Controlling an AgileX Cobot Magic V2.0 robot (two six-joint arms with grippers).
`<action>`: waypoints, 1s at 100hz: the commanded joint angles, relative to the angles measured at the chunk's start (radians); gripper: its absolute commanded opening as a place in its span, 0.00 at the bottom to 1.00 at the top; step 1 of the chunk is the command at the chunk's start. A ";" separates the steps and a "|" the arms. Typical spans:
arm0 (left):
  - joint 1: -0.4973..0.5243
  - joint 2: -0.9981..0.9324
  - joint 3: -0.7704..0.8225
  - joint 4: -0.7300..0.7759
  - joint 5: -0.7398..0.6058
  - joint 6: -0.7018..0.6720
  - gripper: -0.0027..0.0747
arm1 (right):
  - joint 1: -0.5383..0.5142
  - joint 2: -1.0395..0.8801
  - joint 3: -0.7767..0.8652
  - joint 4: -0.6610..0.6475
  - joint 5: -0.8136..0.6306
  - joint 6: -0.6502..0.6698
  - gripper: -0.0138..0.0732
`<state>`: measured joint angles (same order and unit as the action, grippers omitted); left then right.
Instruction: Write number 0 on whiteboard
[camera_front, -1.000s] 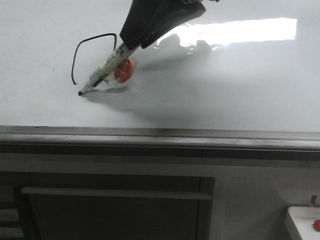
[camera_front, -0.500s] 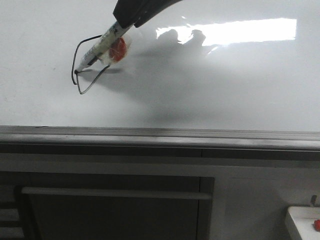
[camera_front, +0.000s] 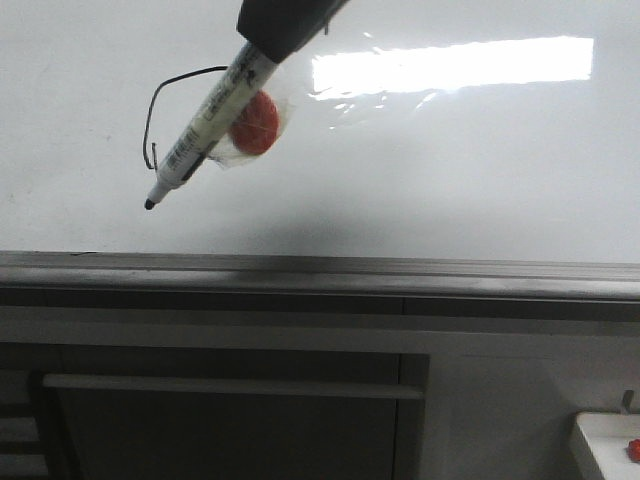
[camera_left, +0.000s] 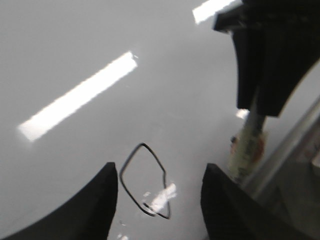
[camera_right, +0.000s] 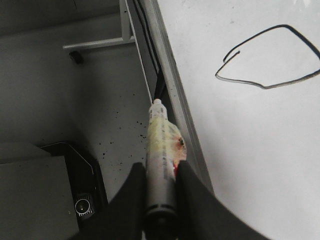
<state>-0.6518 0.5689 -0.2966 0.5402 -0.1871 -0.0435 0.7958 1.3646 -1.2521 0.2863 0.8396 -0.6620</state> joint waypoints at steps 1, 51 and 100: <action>-0.034 0.091 -0.035 0.029 -0.055 -0.010 0.50 | 0.012 -0.039 -0.036 -0.019 -0.036 -0.012 0.10; -0.041 0.380 -0.102 0.085 -0.189 -0.008 0.50 | 0.130 -0.061 -0.036 -0.051 -0.083 -0.012 0.10; -0.041 0.389 -0.104 0.156 -0.140 -0.008 0.47 | 0.140 -0.061 -0.039 -0.090 -0.110 -0.010 0.10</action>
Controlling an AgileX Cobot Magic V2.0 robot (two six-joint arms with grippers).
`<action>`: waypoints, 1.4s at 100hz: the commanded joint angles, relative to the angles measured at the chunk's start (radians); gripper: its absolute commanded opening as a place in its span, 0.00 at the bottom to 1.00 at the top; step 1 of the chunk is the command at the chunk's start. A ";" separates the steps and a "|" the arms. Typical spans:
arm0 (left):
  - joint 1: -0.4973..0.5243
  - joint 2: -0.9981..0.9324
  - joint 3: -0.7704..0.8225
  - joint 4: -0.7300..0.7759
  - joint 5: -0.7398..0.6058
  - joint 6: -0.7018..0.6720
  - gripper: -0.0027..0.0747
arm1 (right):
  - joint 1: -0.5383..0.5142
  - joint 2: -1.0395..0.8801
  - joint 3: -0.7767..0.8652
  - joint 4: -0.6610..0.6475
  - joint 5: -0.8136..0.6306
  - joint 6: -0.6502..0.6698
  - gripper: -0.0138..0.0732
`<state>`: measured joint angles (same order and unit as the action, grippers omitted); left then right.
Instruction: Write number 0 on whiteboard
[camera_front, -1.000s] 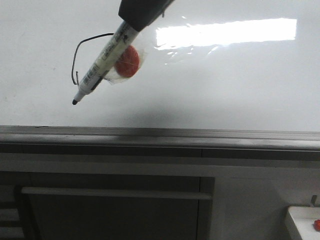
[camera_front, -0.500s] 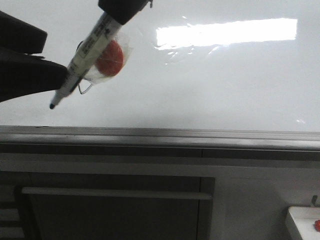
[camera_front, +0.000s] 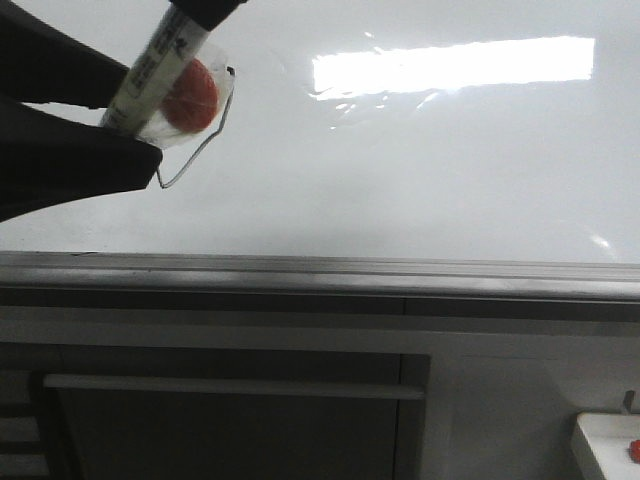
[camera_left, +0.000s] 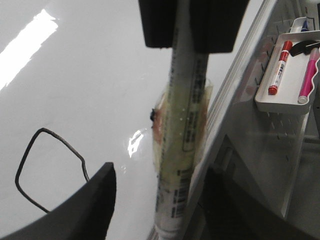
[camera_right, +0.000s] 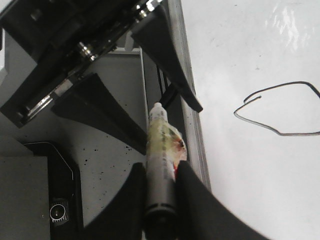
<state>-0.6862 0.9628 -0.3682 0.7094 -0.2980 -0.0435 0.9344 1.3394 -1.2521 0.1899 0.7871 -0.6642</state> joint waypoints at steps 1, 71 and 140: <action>-0.006 -0.005 -0.033 -0.013 -0.025 -0.008 0.46 | 0.001 -0.036 -0.039 0.007 -0.057 -0.008 0.10; -0.006 -0.005 -0.033 -0.039 -0.024 -0.012 0.01 | 0.002 -0.057 -0.039 0.010 -0.096 -0.008 0.57; 0.208 0.166 -0.105 -0.983 0.136 -0.012 0.01 | -0.119 -0.197 -0.039 -0.005 -0.085 0.129 0.71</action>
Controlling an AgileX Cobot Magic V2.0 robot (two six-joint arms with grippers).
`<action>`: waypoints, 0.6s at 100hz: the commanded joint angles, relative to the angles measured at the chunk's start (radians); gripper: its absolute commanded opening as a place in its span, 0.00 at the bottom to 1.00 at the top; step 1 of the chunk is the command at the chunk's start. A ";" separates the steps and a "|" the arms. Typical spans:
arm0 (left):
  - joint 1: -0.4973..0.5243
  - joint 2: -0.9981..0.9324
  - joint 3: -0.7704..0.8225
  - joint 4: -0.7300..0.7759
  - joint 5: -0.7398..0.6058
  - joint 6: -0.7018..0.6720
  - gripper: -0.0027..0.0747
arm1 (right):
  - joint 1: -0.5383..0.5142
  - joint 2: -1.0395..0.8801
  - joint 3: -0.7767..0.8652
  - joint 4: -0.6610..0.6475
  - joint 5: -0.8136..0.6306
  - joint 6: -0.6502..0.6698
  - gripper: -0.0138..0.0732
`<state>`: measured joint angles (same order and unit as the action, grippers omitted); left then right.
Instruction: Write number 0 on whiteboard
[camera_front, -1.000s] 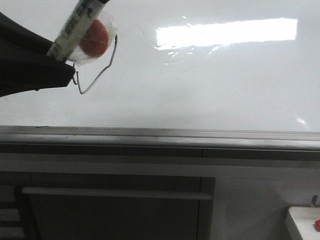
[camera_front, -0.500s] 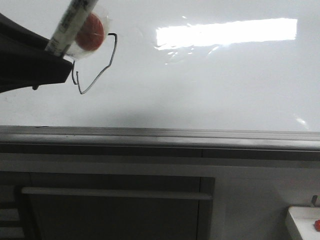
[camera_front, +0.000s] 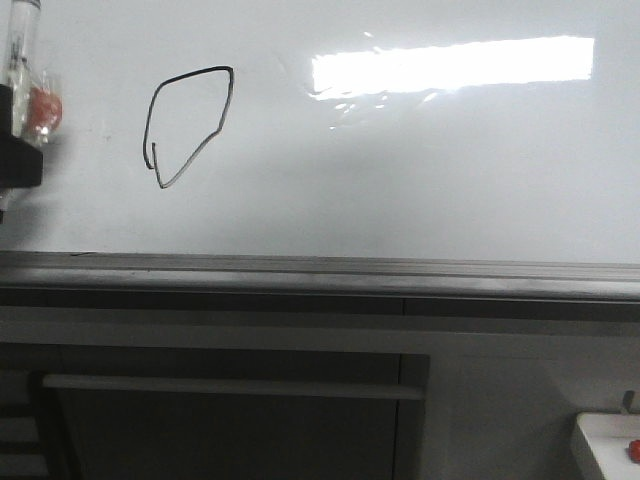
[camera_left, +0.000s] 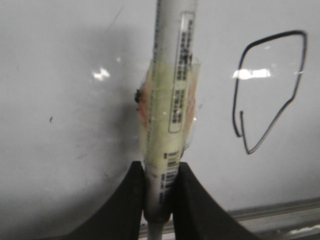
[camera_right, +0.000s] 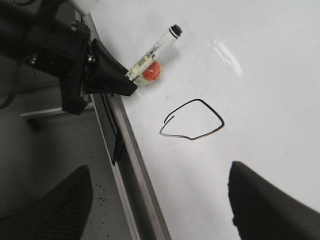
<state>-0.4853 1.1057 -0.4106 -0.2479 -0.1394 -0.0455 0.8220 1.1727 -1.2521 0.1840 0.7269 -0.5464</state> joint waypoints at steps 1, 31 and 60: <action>0.007 0.029 -0.066 -0.025 -0.022 -0.010 0.01 | -0.007 -0.032 -0.039 0.001 -0.020 0.014 0.71; 0.007 0.095 -0.120 -0.025 -0.028 -0.010 0.01 | -0.007 -0.032 -0.039 0.001 0.083 0.035 0.71; 0.007 0.095 -0.120 -0.025 -0.021 -0.010 0.01 | -0.007 -0.032 -0.039 0.001 0.115 0.059 0.71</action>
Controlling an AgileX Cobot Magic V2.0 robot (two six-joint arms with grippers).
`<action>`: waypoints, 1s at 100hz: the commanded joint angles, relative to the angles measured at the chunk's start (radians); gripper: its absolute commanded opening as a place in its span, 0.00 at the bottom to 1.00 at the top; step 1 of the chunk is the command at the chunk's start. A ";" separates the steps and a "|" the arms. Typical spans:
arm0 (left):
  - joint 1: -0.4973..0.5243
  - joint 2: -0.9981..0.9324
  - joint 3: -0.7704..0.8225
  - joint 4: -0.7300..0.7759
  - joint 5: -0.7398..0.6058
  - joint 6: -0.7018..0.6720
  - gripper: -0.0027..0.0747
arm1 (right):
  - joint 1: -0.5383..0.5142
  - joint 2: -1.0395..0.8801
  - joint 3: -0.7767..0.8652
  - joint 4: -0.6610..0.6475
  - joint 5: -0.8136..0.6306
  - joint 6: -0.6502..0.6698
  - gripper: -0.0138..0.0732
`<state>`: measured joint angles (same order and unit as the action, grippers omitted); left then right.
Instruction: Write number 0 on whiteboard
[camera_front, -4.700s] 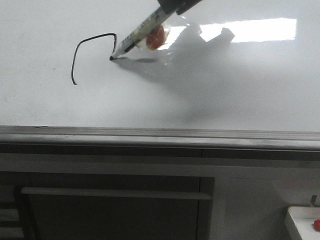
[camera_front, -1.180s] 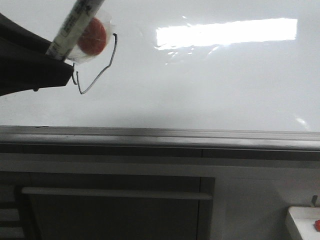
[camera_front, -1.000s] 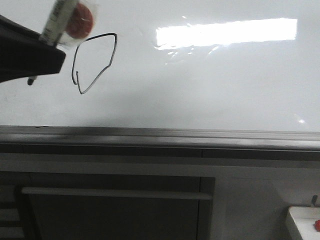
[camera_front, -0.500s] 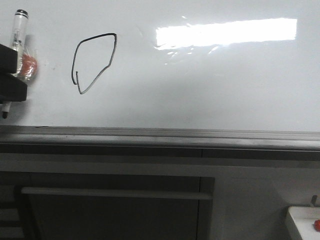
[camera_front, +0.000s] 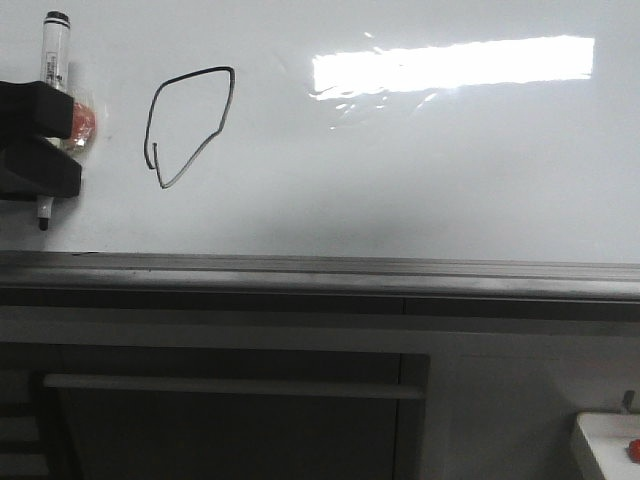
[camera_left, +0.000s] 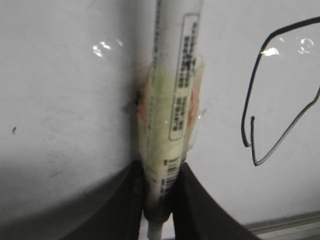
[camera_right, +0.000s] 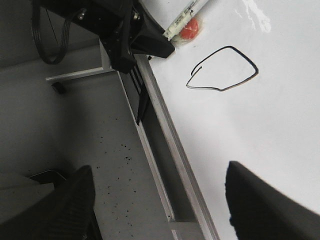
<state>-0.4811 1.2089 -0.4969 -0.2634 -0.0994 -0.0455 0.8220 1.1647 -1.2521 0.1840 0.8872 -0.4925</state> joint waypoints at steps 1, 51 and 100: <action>0.003 -0.008 -0.034 -0.010 -0.062 -0.010 0.01 | -0.007 -0.024 -0.039 0.001 -0.046 0.005 0.71; 0.003 -0.052 -0.034 -0.005 -0.046 -0.010 0.53 | -0.007 -0.024 -0.039 0.001 -0.011 0.010 0.71; 0.003 -0.443 -0.034 0.121 0.022 -0.006 0.01 | -0.007 -0.336 0.217 -0.091 -0.356 0.123 0.10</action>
<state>-0.4811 0.8482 -0.4984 -0.1565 -0.0131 -0.0455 0.8198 0.9263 -1.0906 0.1009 0.7152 -0.3770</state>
